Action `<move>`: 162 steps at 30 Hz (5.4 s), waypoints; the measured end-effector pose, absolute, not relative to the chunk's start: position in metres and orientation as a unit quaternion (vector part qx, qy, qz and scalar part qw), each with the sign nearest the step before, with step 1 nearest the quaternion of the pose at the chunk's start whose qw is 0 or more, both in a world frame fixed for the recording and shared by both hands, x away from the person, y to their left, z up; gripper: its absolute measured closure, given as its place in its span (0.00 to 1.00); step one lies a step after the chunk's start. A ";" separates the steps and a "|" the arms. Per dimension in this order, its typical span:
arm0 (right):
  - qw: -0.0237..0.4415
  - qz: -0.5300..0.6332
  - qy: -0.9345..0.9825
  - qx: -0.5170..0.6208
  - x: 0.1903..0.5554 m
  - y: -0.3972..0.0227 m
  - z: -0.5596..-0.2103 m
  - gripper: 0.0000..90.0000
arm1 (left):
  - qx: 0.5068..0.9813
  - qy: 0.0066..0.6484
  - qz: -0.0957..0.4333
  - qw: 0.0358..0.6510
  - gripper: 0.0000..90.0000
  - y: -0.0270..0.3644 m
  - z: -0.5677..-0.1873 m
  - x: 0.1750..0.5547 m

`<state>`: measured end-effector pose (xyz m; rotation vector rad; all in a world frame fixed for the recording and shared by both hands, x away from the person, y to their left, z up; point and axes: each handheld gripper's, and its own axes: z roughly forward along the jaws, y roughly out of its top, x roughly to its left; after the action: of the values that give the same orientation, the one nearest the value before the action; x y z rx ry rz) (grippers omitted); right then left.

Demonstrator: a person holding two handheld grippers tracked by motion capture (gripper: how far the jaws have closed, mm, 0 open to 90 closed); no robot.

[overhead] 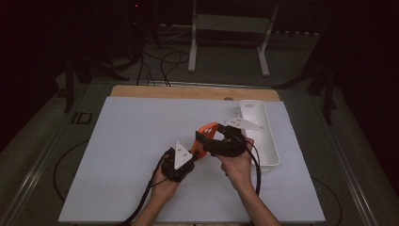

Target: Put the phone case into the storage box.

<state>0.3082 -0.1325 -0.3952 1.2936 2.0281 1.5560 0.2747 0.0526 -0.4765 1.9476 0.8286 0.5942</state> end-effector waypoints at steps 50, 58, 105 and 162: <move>0.156 0.521 0.716 0.438 0.306 -0.130 -0.396 0.18 | 0.788 0.333 0.203 0.476 0.65 0.074 -0.461 0.269; 0.167 0.515 0.717 0.439 0.307 -0.132 -0.395 0.18 | 0.778 0.349 0.197 0.484 0.47 0.098 -0.456 0.267; 0.198 0.502 0.719 0.438 0.316 -0.134 -0.383 0.18 | 0.739 0.413 0.217 0.485 0.00 0.200 -0.469 0.253; 0.247 0.499 0.697 0.451 0.351 -0.130 -0.348 0.18 | 0.719 0.430 0.261 0.480 0.00 0.230 -0.499 0.231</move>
<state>0.3505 -0.1301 -0.3482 1.2292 1.9010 1.3616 0.2314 0.2299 -0.4987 1.7556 1.0481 0.6362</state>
